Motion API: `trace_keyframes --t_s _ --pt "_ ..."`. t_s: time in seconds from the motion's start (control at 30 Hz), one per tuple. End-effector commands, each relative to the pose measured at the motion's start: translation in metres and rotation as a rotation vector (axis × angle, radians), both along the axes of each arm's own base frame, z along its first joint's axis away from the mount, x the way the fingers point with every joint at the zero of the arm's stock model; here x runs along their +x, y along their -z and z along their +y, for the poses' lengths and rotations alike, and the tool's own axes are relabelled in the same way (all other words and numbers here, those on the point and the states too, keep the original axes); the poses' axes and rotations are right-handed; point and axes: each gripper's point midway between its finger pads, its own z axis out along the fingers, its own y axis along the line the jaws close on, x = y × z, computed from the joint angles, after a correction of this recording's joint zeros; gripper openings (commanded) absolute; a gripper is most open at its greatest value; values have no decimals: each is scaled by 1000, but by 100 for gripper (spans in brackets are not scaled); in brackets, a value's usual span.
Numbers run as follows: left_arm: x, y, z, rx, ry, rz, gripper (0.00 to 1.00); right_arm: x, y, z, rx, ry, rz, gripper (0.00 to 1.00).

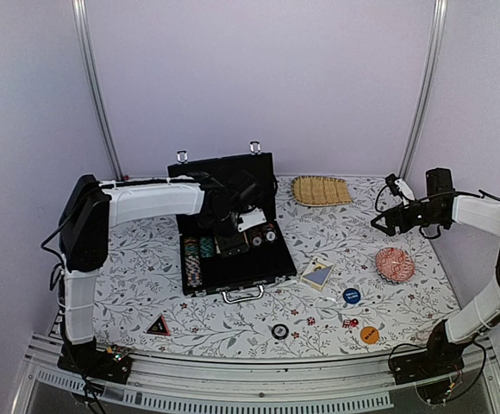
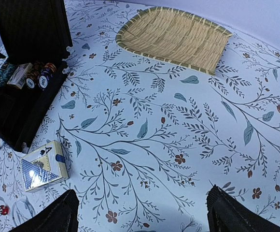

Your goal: Pack up texas hold em set

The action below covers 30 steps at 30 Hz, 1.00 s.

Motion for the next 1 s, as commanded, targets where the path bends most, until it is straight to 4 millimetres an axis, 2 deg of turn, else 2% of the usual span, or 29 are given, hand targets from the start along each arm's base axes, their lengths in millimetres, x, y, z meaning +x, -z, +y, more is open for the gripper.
trace_keyframes --t_s 0.0,0.17,0.27,0.4,0.57,0.7,0.97 --pt "4 -44 -16 -128 -28 -79 91 5 -6 4 2 -22 -13 93" --pt "34 -43 -5 -120 -144 -180 90 5 -5 5 3 -24 -8 93" --pt "51 -45 2 -166 -253 -178 85 5 -4 4 1 -23 -7 93" --pt "52 -42 2 -233 -350 -137 75 5 -3 4 2 -25 -3 93" --pt "54 -33 -3 -400 -472 -53 64 5 -1 4 0 -27 3 93" --pt "58 -22 -2 -493 -572 -9 59 5 1 5 5 -29 12 93" --pt "52 1 -16 -565 -618 95 53 5 6 7 8 -36 29 93"
